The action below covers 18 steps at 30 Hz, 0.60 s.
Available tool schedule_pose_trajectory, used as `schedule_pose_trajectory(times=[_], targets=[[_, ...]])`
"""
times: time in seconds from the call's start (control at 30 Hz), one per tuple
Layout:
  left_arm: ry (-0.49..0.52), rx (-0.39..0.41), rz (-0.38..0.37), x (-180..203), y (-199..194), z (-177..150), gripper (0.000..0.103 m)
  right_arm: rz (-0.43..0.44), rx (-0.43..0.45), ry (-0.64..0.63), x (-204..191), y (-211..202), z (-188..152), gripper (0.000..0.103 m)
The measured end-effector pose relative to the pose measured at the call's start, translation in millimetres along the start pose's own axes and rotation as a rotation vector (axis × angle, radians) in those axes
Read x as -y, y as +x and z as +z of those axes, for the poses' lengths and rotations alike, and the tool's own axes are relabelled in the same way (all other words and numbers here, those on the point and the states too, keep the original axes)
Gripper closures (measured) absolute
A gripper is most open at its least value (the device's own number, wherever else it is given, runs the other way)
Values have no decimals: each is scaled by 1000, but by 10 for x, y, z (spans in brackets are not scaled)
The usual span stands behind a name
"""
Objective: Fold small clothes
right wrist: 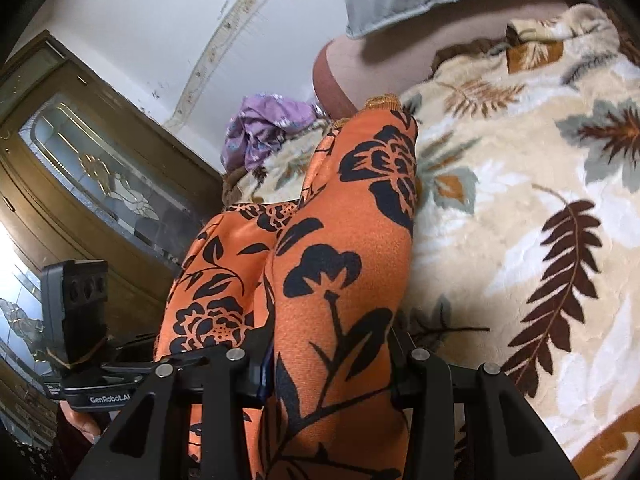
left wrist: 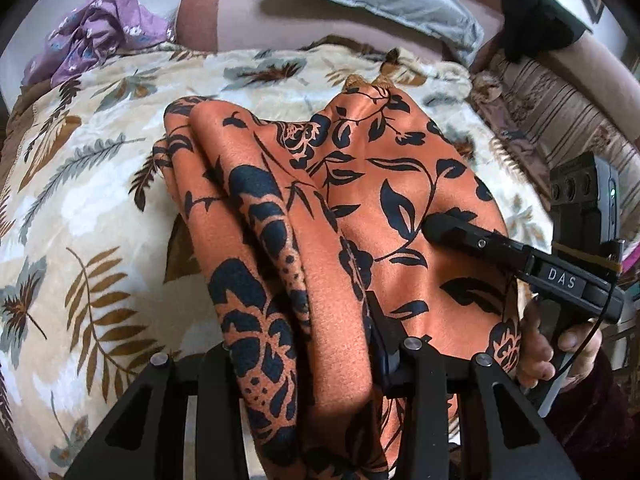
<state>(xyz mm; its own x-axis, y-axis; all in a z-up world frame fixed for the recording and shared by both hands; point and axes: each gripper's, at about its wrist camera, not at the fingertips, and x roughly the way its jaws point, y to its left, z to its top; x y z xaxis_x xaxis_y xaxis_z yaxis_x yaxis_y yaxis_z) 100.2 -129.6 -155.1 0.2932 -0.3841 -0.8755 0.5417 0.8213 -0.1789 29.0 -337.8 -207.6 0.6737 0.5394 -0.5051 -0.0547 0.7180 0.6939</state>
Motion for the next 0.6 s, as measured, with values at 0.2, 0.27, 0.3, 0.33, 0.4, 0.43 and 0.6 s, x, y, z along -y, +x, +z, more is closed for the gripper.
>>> schedule_pose_trajectory(times=[0.2, 0.27, 0.3, 0.33, 0.4, 0.43, 0.6], targets=[[-5, -12, 38, -65, 127, -50, 63, -5, -38, 10, 111, 221, -25, 60], [-3, -8, 42, -72, 142, -46, 63, -4, -39, 21, 145, 241, -26, 60], [-1, -7, 43, -68, 147, -48, 63, -3, -41, 29, 171, 254, -23, 60], [4, -4, 47, -64, 152, -48, 63, -5, -43, 33, 191, 268, -24, 60], [4, -3, 54, -61, 163, -60, 63, -12, -51, 41, 223, 300, -31, 60], [2, -3, 55, -66, 164, -61, 63, -14, -55, 49, 243, 313, -38, 60], [-4, -3, 70, -90, 178, -78, 63, -31, -71, 73, 287, 330, -45, 56]])
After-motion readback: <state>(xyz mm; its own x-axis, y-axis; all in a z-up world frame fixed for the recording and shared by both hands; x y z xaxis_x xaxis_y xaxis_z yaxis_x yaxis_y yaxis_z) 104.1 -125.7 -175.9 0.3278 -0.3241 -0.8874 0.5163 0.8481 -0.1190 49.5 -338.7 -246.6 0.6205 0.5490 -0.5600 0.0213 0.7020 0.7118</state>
